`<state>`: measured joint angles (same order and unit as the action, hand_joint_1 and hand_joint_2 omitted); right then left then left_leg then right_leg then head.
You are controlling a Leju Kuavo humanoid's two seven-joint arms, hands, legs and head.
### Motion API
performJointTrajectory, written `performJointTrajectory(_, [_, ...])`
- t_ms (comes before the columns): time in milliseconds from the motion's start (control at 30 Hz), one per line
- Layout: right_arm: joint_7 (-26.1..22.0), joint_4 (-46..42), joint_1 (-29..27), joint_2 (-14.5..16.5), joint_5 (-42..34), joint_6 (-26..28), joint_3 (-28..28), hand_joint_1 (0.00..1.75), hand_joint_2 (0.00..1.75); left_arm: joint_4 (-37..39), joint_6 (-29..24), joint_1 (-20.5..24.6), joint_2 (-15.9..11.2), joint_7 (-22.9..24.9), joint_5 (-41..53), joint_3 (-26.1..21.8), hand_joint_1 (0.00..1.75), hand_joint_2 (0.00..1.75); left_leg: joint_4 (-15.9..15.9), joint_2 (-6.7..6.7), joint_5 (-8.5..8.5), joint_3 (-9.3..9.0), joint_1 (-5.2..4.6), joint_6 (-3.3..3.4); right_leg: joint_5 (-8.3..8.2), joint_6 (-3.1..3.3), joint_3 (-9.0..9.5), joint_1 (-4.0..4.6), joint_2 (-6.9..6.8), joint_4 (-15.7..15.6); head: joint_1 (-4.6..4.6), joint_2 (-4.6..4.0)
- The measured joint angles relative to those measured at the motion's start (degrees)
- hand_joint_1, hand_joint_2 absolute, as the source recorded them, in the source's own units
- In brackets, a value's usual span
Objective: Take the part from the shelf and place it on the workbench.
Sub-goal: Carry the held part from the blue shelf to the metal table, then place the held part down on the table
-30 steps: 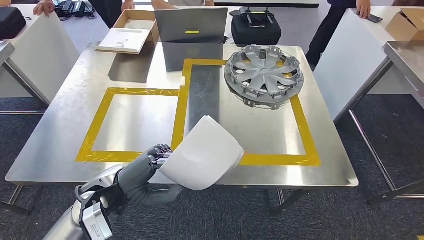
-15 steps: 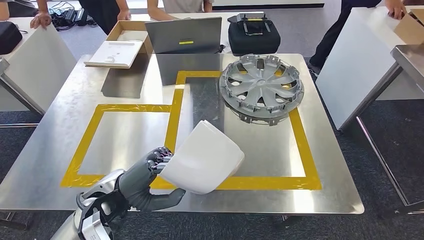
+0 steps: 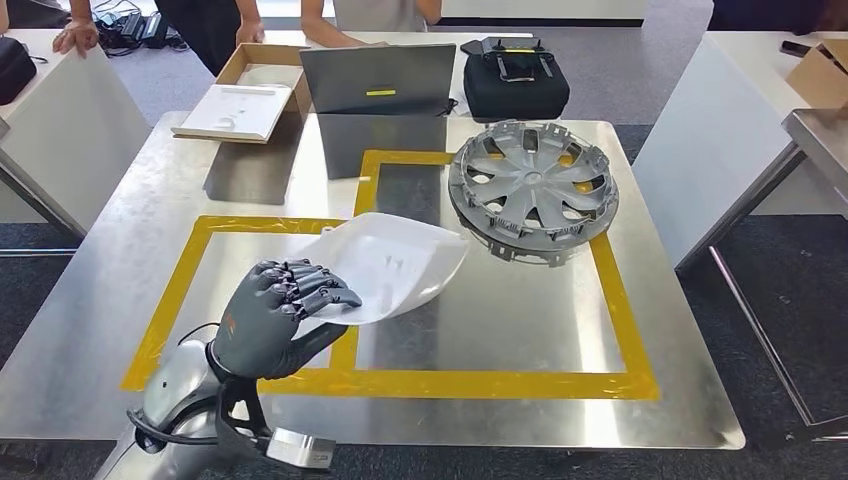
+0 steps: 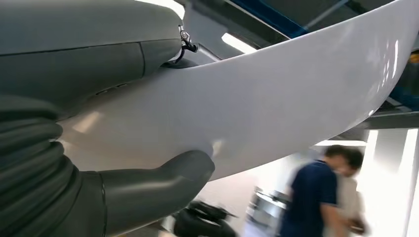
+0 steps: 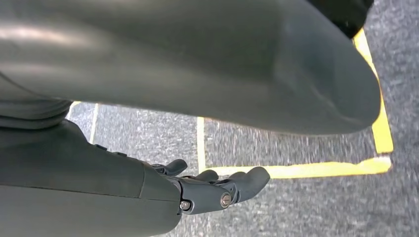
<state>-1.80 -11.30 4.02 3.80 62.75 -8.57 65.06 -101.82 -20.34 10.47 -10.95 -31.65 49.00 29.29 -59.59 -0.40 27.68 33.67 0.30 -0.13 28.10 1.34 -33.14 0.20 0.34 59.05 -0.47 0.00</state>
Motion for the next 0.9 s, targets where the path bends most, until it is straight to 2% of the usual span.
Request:
performJointTrajectory(133, [-0.3,0.0,0.0,0.3,0.1,-0.1,0.0,0.00,0.00,6.6,-4.8,0.7,-1.7,3.0,7.7,-1.5,1.75,1.75,0.0,0.02,0.13,-0.05,-0.02,0.33,-0.10,-0.47,0.28,0.01,0.00,-0.5,0.11,0.00])
performJointTrajectory(267, [-0.4,0.0,0.0,0.6,0.2,-0.1,0.0,0.00,0.00,13.5,-6.9,1.4,-3.6,4.0,9.8,-2.9,1.75,1.75,0.0,0.05,0.16,-0.05,-0.06,0.44,-0.18,-1.38,0.34,-0.05,0.01,-0.7,0.16,0.00])
performJointTrajectory(367, [-0.4,0.0,0.0,0.8,0.1,-0.1,0.0,0.00,0.00,17.5,-7.6,1.8,-4.6,4.3,10.6,-3.7,1.75,1.75,0.0,0.10,0.16,-0.07,-0.07,0.44,-0.18,-1.74,0.31,-0.06,0.01,-0.7,0.14,0.00])
performJointTrajectory(533, [-0.3,0.0,0.0,1.1,-0.4,-0.1,0.2,0.00,0.00,23.8,-8.4,4.0,-5.4,5.5,11.9,-4.1,1.75,1.75,0.0,0.04,0.11,-0.11,0.03,0.34,-0.13,-1.85,0.30,0.02,-0.03,-0.6,0.15,0.00])
performJointTrajectory(900, [0.3,0.0,-0.1,1.8,-0.1,0.2,0.5,0.00,0.00,49.3,-16.3,11.3,-5.4,6.2,15.9,-8.1,1.75,1.75,0.1,0.11,-0.01,-0.19,0.18,0.11,-0.07,-1.71,0.18,0.12,0.05,-0.4,0.14,0.00])
